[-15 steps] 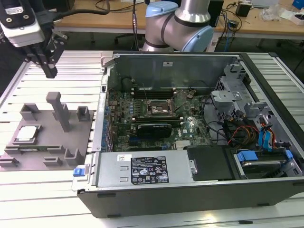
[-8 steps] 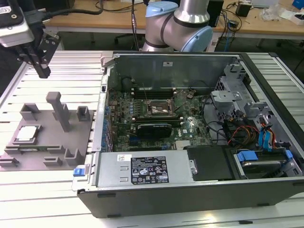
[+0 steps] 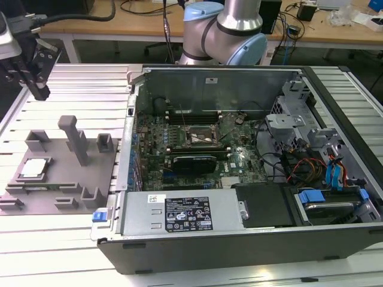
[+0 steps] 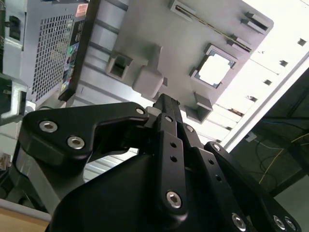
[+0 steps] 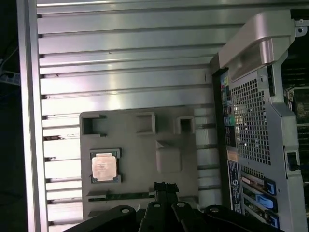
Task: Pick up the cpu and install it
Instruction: 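Reach for the cpu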
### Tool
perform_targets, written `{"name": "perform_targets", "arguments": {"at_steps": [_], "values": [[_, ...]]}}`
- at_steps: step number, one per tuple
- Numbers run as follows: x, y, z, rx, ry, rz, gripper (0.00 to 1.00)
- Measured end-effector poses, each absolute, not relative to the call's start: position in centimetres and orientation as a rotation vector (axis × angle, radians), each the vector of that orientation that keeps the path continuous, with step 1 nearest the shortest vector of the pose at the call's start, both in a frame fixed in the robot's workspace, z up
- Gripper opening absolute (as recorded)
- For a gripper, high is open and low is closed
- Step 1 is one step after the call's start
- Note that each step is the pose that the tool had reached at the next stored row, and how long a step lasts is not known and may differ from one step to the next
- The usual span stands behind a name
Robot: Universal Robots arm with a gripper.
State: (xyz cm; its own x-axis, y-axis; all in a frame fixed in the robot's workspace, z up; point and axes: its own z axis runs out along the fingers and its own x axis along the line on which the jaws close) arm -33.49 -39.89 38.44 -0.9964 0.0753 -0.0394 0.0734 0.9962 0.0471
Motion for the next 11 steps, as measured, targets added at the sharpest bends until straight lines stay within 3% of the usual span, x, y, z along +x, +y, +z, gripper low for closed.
{"name": "perform_targets", "arguments": {"at_steps": [11], "values": [[-36.4, -39.9, 35.6, 0.115, 3.097, 0.071, 0.11]]}}
